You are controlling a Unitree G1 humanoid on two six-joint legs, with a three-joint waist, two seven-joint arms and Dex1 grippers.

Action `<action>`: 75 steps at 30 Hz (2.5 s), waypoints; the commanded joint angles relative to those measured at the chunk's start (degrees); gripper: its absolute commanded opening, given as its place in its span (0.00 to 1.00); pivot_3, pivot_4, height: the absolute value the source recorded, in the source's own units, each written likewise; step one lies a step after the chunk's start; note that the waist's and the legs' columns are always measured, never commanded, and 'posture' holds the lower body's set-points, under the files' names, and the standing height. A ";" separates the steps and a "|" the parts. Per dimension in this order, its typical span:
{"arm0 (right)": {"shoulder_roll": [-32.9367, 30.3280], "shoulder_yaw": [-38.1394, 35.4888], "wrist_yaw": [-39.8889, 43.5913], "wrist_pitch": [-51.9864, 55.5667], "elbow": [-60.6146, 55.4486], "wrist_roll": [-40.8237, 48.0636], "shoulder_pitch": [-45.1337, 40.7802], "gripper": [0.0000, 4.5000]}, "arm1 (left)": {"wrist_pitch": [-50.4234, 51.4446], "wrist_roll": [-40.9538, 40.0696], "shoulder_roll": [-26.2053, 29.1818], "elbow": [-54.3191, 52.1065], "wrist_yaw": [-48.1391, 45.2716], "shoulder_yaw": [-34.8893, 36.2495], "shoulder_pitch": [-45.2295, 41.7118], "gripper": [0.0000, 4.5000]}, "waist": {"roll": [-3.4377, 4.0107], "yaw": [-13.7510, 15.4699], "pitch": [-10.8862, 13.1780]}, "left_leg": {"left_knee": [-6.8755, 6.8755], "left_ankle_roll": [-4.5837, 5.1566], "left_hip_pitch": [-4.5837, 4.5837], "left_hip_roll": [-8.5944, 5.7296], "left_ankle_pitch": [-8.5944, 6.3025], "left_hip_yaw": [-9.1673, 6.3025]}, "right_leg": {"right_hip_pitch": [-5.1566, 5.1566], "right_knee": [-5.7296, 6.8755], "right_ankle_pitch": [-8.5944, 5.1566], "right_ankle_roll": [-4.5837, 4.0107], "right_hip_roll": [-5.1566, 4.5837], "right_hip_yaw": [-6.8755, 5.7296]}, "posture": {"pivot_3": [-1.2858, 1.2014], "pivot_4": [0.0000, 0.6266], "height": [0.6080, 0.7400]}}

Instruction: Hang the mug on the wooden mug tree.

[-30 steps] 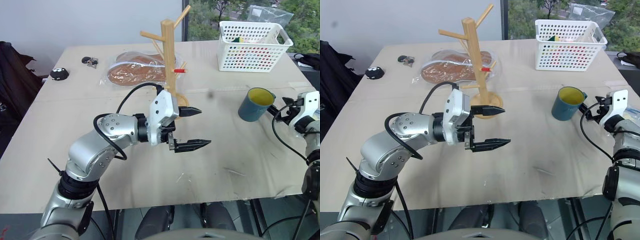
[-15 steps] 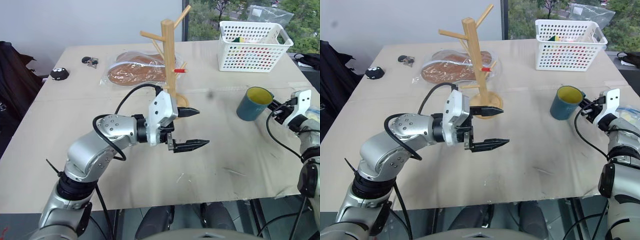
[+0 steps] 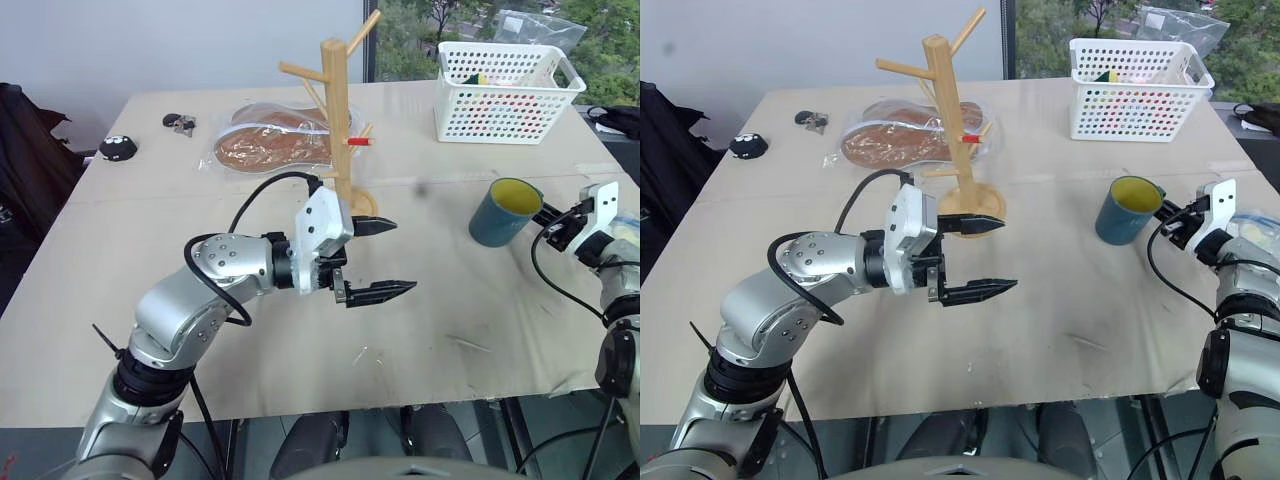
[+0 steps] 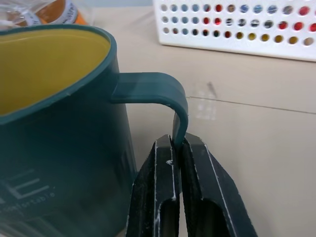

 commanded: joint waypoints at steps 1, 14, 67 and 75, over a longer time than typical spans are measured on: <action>-0.56 0.28 4.59 3.84 -8.56 2.46 0.24 0.01 | -3.18 1.82 -1.99 -2.26 3.82 2.96 2.53 1.00 | 0.00 -0.10 0.00 | 0.00 0.00 0.00 0.00 0.00 0.00 | -0.01 0.00 0.00 0.00 0.00 0.02 | 0.52 0.24 1.00; -2.83 14.12 4.07 32.60 -56.29 2.97 1.19 0.01 | -17.16 8.12 -8.67 -5.93 14.21 15.38 21.59 1.00 | 0.02 0.56 -0.01 | 0.02 -0.01 -0.11 0.02 -0.01 -0.08 | -0.15 0.08 0.02 -0.03 -0.03 -0.04 | 0.52 0.24 1.00; 7.83 36.04 3.13 50.49 -58.16 -6.23 -30.10 0.01 | -33.39 7.79 -16.05 -5.10 13.19 13.76 30.44 1.00 | -0.07 0.32 -0.07 | 0.14 -0.01 -1.11 -0.03 0.00 -0.27 | -1.08 0.09 0.12 -0.13 -0.10 -0.25 | 0.52 0.24 1.00; 9.10 34.61 1.24 49.11 -55.80 -7.06 -31.50 0.77 | -33.64 8.15 -16.03 -4.92 13.17 13.64 30.42 1.00 | -0.07 0.24 -0.07 | 0.14 -0.02 -1.10 -0.03 0.00 -0.28 | -1.08 0.11 0.12 -0.13 -0.08 -0.24 | 0.52 0.24 1.00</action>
